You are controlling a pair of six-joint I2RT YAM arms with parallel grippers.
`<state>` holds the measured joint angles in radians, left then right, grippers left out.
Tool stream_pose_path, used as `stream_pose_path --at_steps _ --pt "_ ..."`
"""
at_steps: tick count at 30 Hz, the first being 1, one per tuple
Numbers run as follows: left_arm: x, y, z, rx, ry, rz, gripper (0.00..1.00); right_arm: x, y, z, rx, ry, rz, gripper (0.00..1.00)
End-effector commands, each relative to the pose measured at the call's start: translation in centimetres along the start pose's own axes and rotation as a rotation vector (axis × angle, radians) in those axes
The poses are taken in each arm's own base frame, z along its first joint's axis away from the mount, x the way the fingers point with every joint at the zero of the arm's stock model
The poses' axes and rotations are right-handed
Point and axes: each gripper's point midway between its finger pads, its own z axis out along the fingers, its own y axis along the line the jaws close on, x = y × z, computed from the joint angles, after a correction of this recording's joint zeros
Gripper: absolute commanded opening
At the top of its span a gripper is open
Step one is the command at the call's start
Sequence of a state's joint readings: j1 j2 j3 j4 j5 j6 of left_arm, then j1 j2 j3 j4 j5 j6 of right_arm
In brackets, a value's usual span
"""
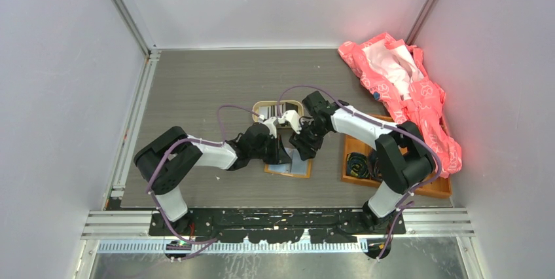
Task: Put the credit cards into the card holder
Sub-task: Turn over the card slot in the card holder.
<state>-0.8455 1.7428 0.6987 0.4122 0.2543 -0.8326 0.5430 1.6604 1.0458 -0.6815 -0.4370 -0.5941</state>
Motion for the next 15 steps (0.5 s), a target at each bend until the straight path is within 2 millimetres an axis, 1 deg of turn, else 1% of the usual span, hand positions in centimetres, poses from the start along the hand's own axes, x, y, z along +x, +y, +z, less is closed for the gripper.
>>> stream_pose_path --at_steps 1,15 --pt "0.24 0.52 -0.02 -0.009 0.002 0.003 0.03 -2.58 0.59 -1.84 0.002 -0.090 -0.050 0.56" --pt "-0.05 0.04 -0.46 -0.001 -0.001 0.008 0.03 -2.55 0.98 -1.71 -0.020 -0.075 -0.045 0.57"
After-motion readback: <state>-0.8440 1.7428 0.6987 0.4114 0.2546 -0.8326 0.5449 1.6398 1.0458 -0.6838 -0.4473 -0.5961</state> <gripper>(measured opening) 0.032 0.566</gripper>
